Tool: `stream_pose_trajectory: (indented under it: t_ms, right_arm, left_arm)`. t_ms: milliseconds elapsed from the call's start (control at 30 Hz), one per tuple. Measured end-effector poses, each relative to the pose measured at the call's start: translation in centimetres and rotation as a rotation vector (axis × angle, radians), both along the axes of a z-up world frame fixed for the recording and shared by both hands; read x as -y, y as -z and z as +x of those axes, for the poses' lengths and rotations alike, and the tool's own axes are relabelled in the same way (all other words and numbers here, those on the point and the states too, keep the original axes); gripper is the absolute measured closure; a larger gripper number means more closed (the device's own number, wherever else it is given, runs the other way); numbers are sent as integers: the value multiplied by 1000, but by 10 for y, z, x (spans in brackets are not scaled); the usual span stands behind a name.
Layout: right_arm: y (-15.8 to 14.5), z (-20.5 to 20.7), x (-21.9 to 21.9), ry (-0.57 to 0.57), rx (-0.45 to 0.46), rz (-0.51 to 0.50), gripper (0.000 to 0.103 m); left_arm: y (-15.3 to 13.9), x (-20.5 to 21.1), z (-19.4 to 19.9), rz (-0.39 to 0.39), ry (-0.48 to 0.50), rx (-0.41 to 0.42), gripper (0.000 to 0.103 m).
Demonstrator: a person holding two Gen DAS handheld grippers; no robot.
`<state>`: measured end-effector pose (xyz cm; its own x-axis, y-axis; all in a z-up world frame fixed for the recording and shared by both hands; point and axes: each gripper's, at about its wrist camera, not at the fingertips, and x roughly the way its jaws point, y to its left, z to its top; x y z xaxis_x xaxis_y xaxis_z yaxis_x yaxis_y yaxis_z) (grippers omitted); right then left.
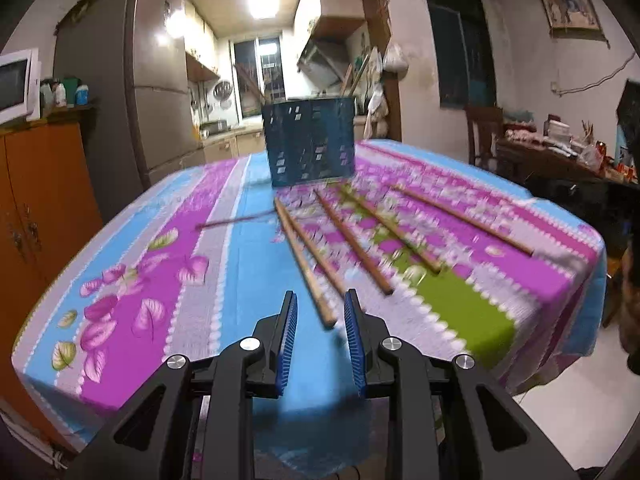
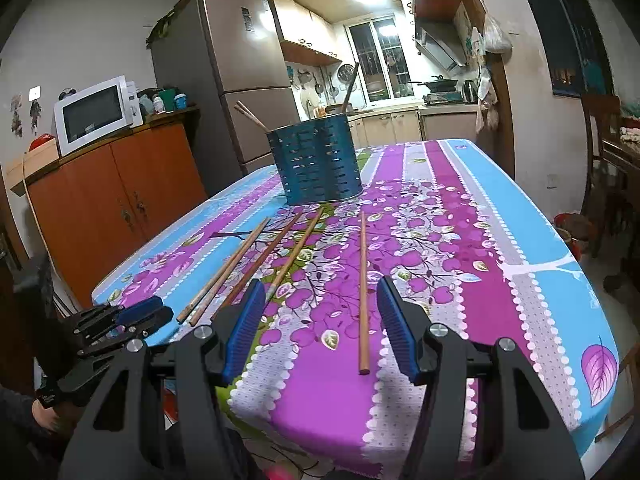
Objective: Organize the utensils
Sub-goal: 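Move both tools back over the chopsticks lying on the tablecloth, then grasp a wooden chopstick with the left tool while the right tool grasps one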
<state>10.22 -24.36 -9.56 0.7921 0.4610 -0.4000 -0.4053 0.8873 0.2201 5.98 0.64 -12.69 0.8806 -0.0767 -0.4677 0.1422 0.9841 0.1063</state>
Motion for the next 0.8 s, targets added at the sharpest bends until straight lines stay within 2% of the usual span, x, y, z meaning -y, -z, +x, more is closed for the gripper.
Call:
stream_pose_trajectory:
  t_ms: [167,267,333,500,633,800]
  right_arm:
    - [-1,-2,1,-4,0,-1,47]
    - [1,-5,-9,-43,-4,-7,57]
    - [5,-7,-23,-80,-15,-21,64]
    - [17,-6,-56,-140,-40,-38,73]
    - [19,-7,-88,-186,-36,-60,74]
    - [27,1,-117,-171,-45,-90,78]
  left_arm:
    - [6,-1,7,11,-7,-20,77]
    - [9,-3,11,17,-9,-19,77]
    - [10,-5,13,15,-14,-14,77]
    - [10,-16,18,14,-37,-9,77]
    - [9,-24,21,10,-36,-7,77]
    - [10,-27,20,-5,-22,-6,77]
